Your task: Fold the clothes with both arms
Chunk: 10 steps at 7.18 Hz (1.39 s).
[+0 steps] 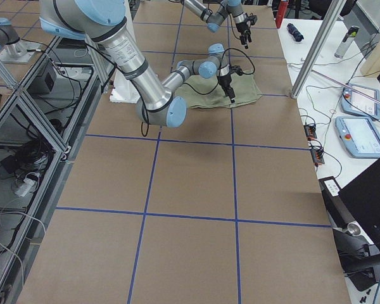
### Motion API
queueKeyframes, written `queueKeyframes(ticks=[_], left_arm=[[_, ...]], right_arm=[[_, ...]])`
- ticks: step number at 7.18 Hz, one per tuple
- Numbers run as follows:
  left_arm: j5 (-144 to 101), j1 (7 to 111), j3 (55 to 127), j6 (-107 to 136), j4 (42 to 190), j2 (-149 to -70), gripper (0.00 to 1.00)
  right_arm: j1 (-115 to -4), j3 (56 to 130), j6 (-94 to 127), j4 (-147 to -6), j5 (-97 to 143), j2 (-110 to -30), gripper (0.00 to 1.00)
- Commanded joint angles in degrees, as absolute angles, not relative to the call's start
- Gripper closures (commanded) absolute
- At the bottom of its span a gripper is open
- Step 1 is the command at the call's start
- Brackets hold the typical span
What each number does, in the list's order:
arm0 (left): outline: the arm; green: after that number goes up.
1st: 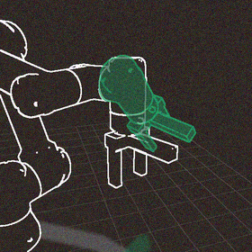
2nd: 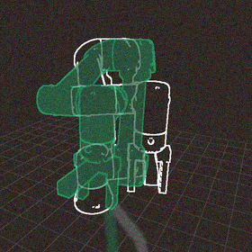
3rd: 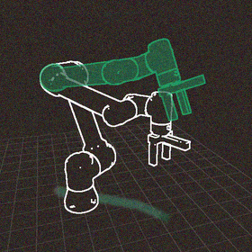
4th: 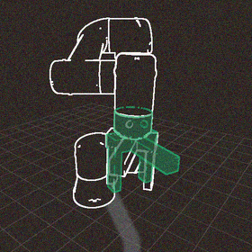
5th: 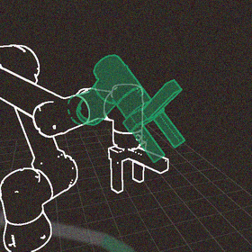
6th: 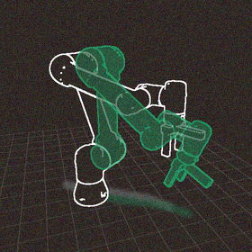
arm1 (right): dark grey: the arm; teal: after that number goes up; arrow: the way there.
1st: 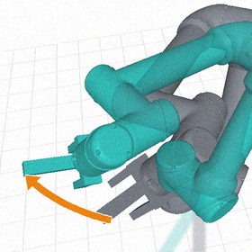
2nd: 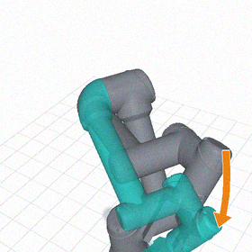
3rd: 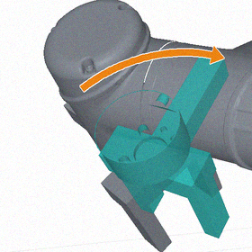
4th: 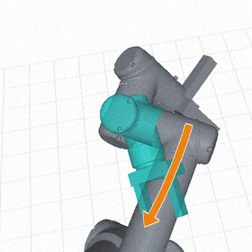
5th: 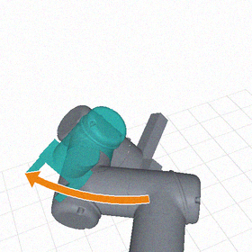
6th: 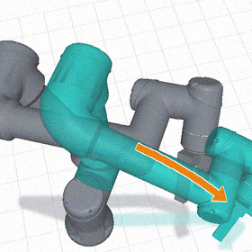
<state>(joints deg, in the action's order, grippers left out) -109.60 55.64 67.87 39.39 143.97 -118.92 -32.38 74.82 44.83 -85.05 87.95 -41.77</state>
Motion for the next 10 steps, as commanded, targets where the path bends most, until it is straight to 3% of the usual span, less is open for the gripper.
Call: queueKeyframes(ticks=[1, 10], left_arm=[[-109.6, 55.6, 67.9, 39.4, 144.0, -118.8, 0.00], [-109.6, 55.6, 67.9, 39.4, 144.7, -118.5, 0.00]], right_arm=[[-32.4, 74.2, 44.5, -85.0, 88.1, -42.2, 0.23], [-32.2, 73.1, 45.1, -84.8, 89.5, -41.2, 0.33]])
